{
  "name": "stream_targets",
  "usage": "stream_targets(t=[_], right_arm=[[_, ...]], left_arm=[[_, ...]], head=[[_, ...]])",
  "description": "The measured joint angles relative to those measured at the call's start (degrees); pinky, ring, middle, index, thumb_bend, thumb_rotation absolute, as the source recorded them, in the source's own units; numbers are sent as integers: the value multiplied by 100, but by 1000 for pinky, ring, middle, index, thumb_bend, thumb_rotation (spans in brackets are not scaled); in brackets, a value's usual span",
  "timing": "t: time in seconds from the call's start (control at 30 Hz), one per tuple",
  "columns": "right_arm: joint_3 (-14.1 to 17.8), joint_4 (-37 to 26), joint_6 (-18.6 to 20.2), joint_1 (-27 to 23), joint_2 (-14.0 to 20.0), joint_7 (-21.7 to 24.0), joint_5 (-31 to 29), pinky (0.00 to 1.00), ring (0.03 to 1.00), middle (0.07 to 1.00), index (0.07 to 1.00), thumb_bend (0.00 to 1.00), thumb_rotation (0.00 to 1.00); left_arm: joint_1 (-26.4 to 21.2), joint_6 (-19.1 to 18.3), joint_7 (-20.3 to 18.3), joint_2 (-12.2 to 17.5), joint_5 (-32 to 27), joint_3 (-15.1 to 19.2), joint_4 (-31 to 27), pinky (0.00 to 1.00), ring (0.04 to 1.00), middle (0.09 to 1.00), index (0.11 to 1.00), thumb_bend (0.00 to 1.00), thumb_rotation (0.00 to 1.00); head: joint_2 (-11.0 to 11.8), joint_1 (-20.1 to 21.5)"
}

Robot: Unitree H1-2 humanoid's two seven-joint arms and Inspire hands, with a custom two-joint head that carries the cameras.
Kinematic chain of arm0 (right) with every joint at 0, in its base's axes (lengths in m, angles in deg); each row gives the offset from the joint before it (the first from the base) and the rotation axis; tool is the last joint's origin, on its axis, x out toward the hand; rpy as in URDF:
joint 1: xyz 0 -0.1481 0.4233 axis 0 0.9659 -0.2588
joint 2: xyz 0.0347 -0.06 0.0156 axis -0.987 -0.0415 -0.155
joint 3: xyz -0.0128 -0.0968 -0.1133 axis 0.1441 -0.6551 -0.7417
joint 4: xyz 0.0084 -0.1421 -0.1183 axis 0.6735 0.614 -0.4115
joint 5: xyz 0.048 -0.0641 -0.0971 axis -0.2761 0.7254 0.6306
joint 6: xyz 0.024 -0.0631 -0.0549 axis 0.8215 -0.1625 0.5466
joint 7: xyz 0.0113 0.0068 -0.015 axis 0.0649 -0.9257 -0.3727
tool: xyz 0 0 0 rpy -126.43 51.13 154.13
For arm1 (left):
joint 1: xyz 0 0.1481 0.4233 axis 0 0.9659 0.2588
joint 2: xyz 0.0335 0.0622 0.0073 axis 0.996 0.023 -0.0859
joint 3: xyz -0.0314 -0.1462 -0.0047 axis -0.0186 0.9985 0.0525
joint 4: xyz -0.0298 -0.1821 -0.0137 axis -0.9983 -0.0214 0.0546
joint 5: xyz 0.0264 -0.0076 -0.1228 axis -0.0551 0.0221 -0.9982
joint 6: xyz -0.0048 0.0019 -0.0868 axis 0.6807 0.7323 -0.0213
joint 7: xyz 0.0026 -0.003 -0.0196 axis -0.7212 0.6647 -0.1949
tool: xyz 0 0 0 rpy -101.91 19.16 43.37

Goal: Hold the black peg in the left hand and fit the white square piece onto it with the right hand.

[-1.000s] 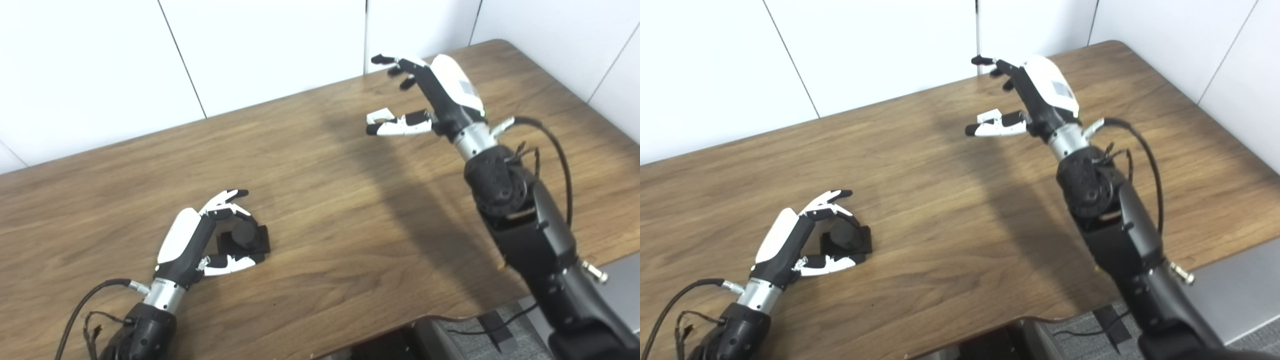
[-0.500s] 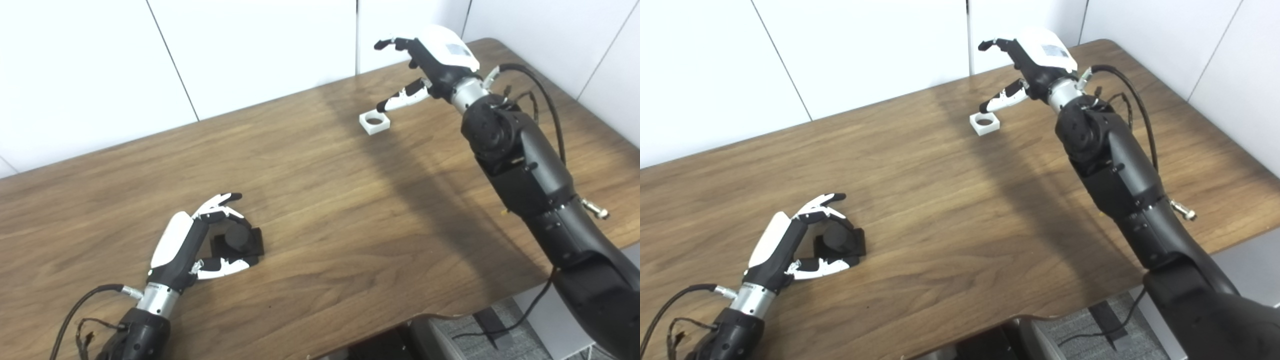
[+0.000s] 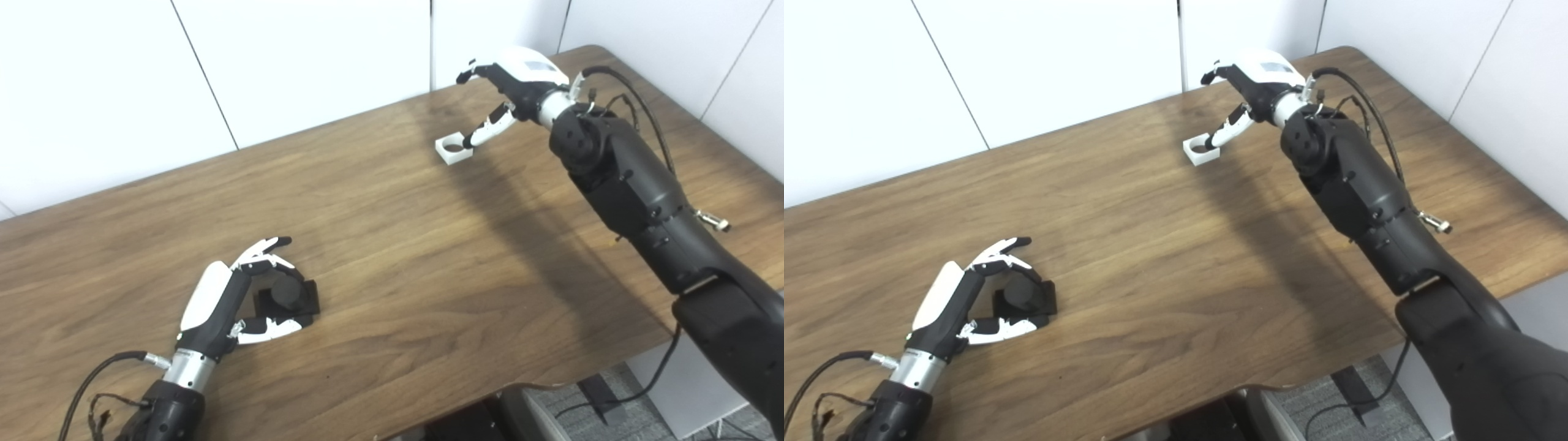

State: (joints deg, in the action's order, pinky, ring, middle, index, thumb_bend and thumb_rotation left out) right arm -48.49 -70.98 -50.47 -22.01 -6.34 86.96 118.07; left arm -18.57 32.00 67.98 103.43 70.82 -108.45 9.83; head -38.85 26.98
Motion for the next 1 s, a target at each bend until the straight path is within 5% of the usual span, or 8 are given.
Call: stream_targets(t=[1.0], right_arm=[[-775, 1175, -377, -405, -133, -68, 66, 730, 864, 919, 803, 717, 186]], left_arm=[[18, -7, -105, -36, -15, 82, 0, 822, 914, 876, 491, 522, 67]], head=[[-9, -229]])
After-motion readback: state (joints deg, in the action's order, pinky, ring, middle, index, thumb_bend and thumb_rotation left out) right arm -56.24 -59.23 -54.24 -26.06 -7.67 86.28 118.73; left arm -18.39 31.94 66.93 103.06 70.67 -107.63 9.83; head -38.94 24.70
